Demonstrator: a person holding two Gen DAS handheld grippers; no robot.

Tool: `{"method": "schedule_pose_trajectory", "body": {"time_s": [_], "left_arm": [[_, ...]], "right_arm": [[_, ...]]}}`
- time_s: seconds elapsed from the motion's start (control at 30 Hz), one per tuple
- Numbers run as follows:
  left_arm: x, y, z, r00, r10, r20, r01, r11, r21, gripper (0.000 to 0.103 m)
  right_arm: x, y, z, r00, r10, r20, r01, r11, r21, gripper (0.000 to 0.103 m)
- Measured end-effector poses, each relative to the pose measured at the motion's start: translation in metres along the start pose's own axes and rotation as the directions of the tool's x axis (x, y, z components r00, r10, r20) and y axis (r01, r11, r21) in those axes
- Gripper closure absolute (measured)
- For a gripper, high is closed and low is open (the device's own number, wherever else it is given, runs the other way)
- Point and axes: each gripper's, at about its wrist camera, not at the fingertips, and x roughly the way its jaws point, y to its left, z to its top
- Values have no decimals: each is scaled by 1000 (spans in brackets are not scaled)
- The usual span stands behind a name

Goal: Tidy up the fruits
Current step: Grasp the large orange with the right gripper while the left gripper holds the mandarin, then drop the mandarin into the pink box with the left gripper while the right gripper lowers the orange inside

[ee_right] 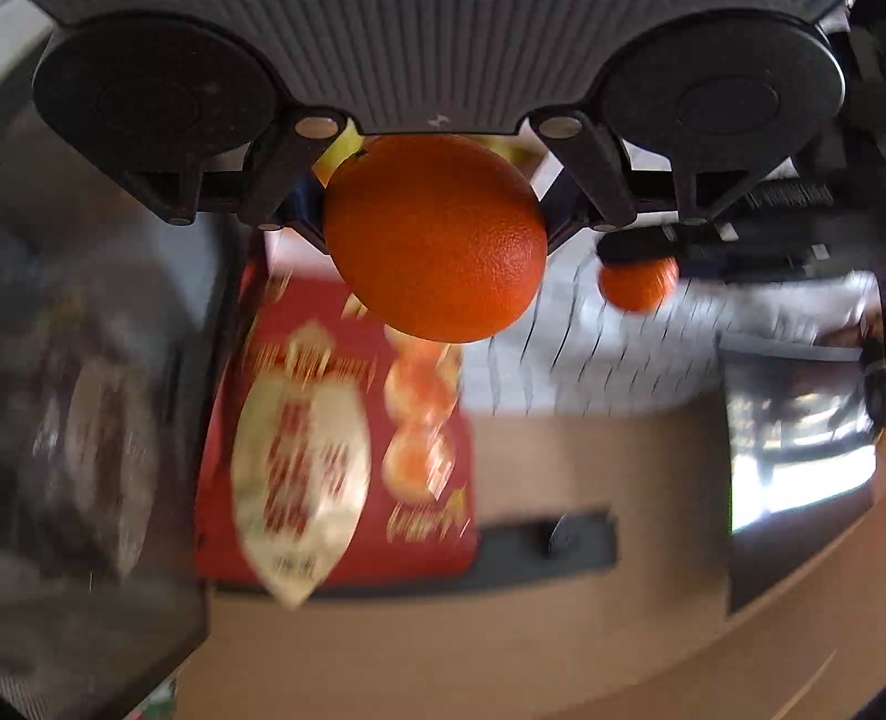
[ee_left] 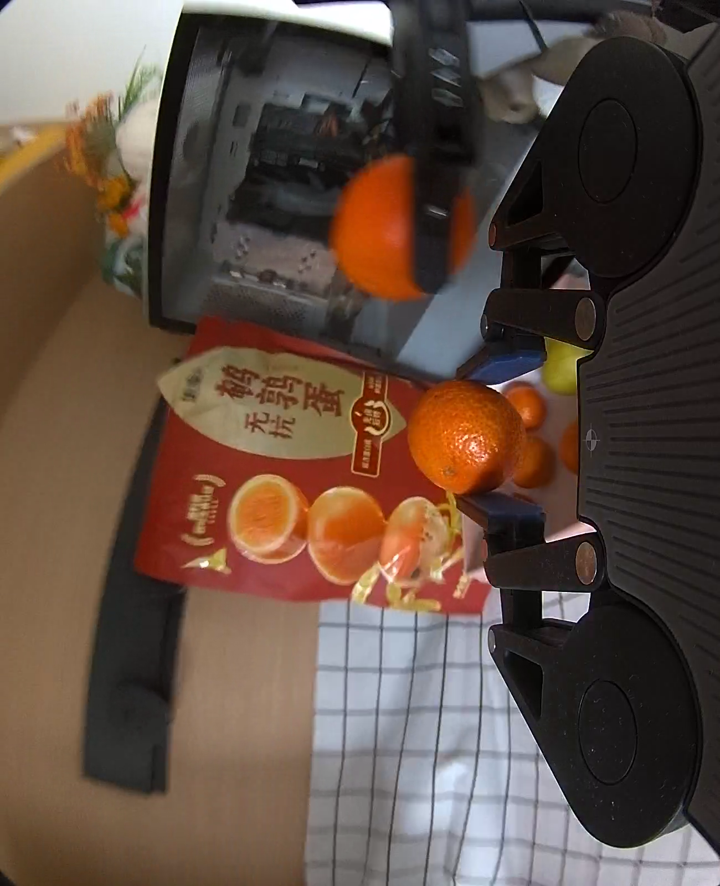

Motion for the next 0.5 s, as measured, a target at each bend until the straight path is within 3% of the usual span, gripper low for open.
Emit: {"method": "schedule_pose_trajectory", "body": {"time_s": [0.1,0.23,0.43,0.5], "left_arm": [[47,6,8,996,13,-91,-18,999,-50,55],[97,12,-4,986,70,-152,-76,997,-31,55],[132,21,-22,966,85,-244,-94,995,-27,55],[131,23,-25,967,84,-241,-94,995,-27,54]], "right_arm": [[17,-18,34,998,-59,7,58,998,34,28],[51,-33,49,990,-135,-42,138,988,69,28],[83,-42,44,985,-119,-124,135,983,122,28],[86,-42,42,983,-126,-130,141,983,115,28]]}}
